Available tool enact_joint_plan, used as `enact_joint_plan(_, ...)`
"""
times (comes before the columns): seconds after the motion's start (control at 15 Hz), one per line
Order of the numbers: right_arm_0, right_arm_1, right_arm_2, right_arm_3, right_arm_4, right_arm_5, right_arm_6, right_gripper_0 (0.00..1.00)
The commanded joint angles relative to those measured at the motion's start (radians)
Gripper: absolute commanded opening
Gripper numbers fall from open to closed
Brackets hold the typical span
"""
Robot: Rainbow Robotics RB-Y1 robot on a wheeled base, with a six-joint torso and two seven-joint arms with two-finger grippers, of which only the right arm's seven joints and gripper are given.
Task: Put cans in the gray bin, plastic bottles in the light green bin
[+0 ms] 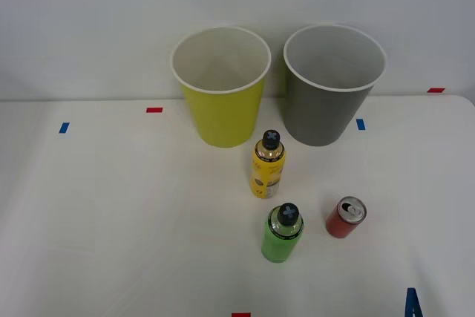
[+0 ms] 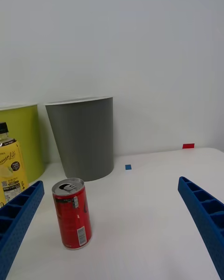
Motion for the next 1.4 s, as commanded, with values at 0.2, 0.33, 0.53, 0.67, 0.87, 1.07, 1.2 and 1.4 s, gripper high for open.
enact_joint_plan(0.2,0.000,0.000,0.000,0.000,0.000,0.000,0.000,1.00)
enact_joint_plan(0.33,0.000,0.000,0.000,0.000,0.000,0.000,0.000,1.00)
enact_joint_plan(0.53,0.000,0.000,0.000,0.000,0.000,0.000,0.000,1.00)
enact_joint_plan(0.67,0.000,0.000,0.000,0.000,0.000,0.000,0.000,1.00)
enact_joint_plan(0.87,0.000,0.000,0.000,0.000,0.000,0.000,0.000,1.00)
enact_joint_plan(1.07,0.000,0.000,0.000,0.000,0.000,0.000,0.000,1.00)
enact_joint_plan(1.2,0.000,0.000,0.000,0.000,0.000,0.000,0.000,1.00)
enact_joint_plan(1.4,0.000,0.000,0.000,0.000,0.000,0.000,0.000,1.00)
